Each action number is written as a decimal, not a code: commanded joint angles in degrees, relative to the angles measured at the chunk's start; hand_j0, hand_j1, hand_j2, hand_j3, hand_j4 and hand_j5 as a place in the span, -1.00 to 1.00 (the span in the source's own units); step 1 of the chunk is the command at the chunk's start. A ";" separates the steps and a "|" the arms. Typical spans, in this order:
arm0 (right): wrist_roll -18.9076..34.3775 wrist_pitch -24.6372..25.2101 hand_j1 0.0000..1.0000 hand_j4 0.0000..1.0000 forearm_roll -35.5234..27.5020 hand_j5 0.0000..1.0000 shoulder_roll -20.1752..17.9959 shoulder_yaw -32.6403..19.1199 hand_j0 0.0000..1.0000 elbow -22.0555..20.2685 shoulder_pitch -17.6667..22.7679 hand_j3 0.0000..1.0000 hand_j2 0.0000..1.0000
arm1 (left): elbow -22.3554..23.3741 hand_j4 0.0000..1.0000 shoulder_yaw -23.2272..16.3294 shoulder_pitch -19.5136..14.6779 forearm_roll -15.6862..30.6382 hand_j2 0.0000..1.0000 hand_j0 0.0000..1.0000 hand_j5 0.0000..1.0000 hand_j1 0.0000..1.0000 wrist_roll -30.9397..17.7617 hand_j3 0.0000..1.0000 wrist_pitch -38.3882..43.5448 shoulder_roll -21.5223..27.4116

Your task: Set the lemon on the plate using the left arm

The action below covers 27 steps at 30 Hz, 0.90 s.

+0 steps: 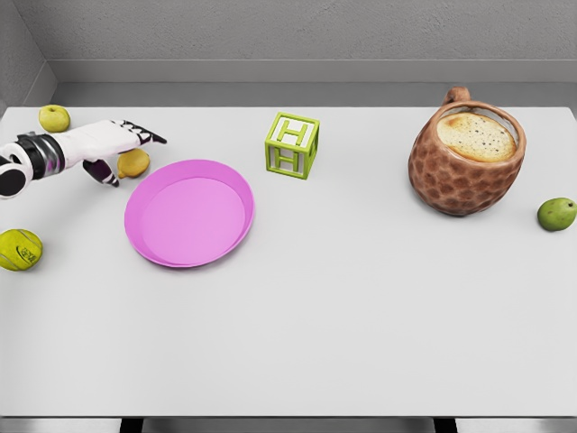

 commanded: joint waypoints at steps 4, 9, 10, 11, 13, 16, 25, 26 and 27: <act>0.01 0.00 1.00 1.00 0.00 1.00 0.00 0.01 1.00 -0.01 0.00 1.00 1.00 | 0.01 0.88 0.13 -0.09 -0.98 0.88 0.88 0.88 0.88 -0.60 0.88 0.07 0.03; 0.01 0.00 1.00 1.00 0.00 1.00 0.00 0.01 1.00 0.08 0.00 1.00 1.00 | 0.09 0.72 0.04 -0.18 -1.42 0.72 0.72 0.72 0.72 -1.48 0.72 0.07 -0.06; 0.01 0.00 1.00 1.00 0.00 1.00 0.00 0.01 1.00 -0.01 0.00 1.00 1.00 | 0.09 0.64 0.04 -0.18 -1.51 0.64 0.64 0.64 0.64 -2.36 0.64 0.07 -0.06; 0.01 0.00 1.00 1.00 0.00 1.00 0.00 0.01 1.00 0.08 0.00 1.00 1.00 | 0.09 0.54 0.04 -0.18 -1.68 0.54 0.54 0.54 0.54 -2.71 0.54 0.07 -0.06; 0.01 0.00 1.00 1.00 0.00 1.00 0.00 0.01 1.00 -0.01 0.00 1.00 1.00 | 0.09 0.31 0.04 -0.18 -1.68 0.31 0.31 0.31 0.31 -2.71 0.31 0.07 -0.06; 0.01 0.00 1.00 1.00 0.00 1.00 0.00 0.01 1.00 -0.01 0.09 1.00 1.00 | 0.01 -0.09 0.13 -0.18 -1.51 -0.09 -0.09 -0.09 -0.09 -2.71 -0.09 0.07 0.03; 0.01 0.00 1.00 1.00 0.00 1.00 0.00 0.01 1.00 0.08 0.00 1.00 1.00 | -0.69 -0.19 0.22 -0.18 0.16 -0.19 -0.19 -0.19 -0.19 -2.18 -0.19 0.07 0.46; 0.01 0.00 1.00 1.00 0.00 1.00 0.00 0.01 1.00 0.08 0.00 1.00 1.00 | -0.87 -0.24 0.22 -0.18 0.69 -0.24 -0.24 -0.24 -0.24 -2.18 -0.24 0.07 0.55; 0.01 0.00 1.00 1.00 0.00 1.00 0.00 0.01 1.00 -0.01 0.00 1.00 1.00 | -1.22 -0.24 0.22 -0.18 0.78 -0.24 -0.24 -0.24 -0.24 -2.18 -0.24 0.07 0.82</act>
